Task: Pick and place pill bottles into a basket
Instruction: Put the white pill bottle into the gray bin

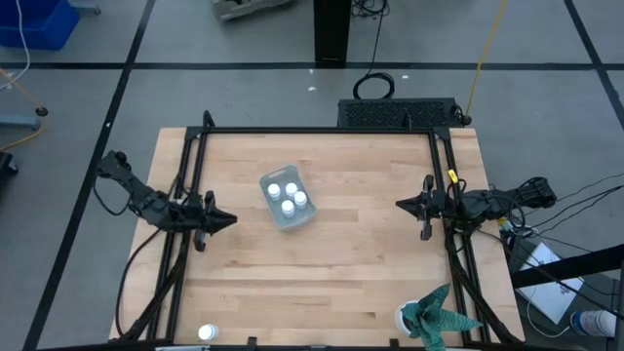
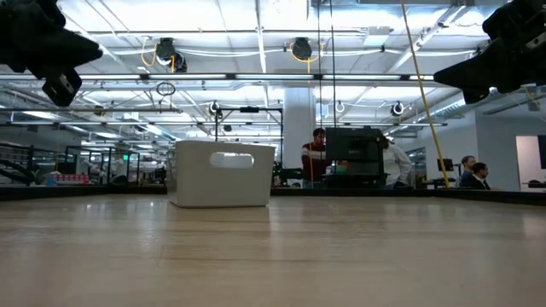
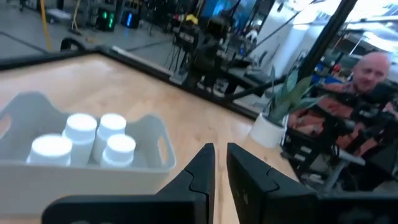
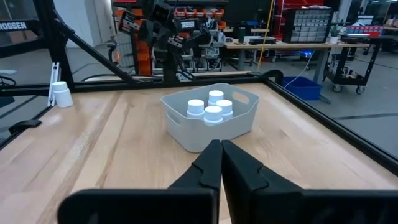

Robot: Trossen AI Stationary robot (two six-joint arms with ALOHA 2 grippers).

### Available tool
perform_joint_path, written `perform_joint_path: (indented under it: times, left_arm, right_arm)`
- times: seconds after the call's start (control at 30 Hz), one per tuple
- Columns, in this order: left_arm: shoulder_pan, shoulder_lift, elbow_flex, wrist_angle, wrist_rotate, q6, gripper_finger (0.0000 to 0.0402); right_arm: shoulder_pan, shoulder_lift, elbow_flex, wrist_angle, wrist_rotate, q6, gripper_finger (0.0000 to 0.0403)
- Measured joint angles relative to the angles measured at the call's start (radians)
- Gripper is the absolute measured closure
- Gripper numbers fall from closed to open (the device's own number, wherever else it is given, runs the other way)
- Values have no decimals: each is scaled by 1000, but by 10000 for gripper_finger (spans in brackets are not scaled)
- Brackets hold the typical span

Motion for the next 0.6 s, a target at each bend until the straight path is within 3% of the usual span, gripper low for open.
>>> perform_joint_path:
  times: [0.2,0.33,0.47,0.6]
  left_arm:
    - [0,0,0,66,-5,17,355]
    - [0,44,0,82,-30,-83,355]
    - [0,157,0,161,-37,-158,355]
    - [-8,326,6,347,-14,-157,355]
  right_arm:
    - [0,0,0,0,0,0,398]
    - [0,0,0,0,0,0,399]
    - [0,0,0,0,0,0,399]
    - [0,0,0,0,0,0,399]
